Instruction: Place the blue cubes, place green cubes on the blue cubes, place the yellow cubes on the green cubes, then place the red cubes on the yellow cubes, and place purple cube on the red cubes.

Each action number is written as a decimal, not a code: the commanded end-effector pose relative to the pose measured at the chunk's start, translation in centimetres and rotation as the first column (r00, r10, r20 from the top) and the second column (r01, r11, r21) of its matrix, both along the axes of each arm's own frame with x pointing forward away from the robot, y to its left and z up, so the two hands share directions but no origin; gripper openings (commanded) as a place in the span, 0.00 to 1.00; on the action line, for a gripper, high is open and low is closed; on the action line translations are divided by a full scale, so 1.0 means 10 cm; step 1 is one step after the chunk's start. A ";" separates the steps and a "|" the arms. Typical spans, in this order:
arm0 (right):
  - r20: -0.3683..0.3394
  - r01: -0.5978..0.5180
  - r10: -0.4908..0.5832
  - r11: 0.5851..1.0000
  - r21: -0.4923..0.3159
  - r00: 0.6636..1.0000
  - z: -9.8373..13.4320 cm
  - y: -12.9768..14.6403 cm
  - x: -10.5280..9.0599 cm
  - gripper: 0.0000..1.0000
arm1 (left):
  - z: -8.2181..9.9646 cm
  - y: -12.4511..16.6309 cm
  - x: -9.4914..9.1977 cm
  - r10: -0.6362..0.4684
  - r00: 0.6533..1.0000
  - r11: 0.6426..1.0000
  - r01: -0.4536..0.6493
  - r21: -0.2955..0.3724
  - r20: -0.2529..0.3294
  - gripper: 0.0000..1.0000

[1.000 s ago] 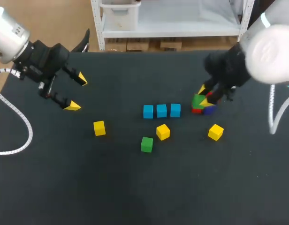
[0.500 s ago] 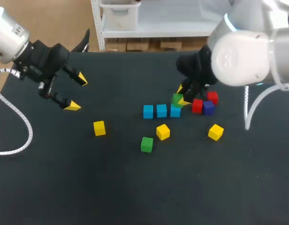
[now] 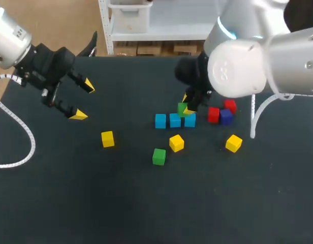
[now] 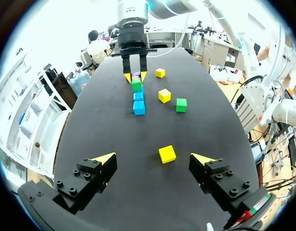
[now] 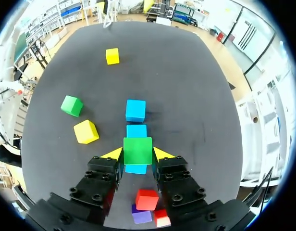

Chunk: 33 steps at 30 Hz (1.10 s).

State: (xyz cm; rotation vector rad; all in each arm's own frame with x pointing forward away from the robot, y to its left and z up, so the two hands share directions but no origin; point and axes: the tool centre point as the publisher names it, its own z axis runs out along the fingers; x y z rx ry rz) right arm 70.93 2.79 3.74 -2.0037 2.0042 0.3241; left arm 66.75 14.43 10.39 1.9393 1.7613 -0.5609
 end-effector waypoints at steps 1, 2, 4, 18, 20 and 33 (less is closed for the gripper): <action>0.007 0.013 -0.012 1.000 -0.013 1.000 -0.01 -0.01 -0.03 0.00 | -0.01 0.01 0.00 -0.002 1.000 1.000 0.002 -0.004 0.004 1.00; 0.008 0.014 -0.014 1.000 -0.014 1.000 -0.01 -0.02 -0.03 0.00 | -0.01 0.01 0.00 -0.002 1.000 1.000 0.002 -0.004 0.004 1.00; 0.008 0.018 -0.018 1.000 -0.017 1.000 -0.01 -0.03 -0.04 0.00 | -0.01 0.01 0.00 -0.002 1.000 1.000 0.002 -0.004 0.004 1.00; 0.002 0.020 -0.020 1.000 -0.015 1.000 -0.07 0.01 -0.05 0.00 | -0.01 0.01 0.00 -0.002 1.000 1.000 0.002 -0.004 0.004 1.00; 0.003 0.020 -0.020 1.000 -0.015 1.000 -0.07 0.01 -0.03 0.00 | -0.01 0.01 0.00 -0.002 1.000 1.000 0.002 -0.004 0.004 1.00; -0.004 0.021 -0.021 0.999 -0.025 1.000 -0.09 -0.01 -0.01 0.00 | -0.01 0.01 0.00 -0.002 1.000 1.000 0.002 -0.004 0.004 1.00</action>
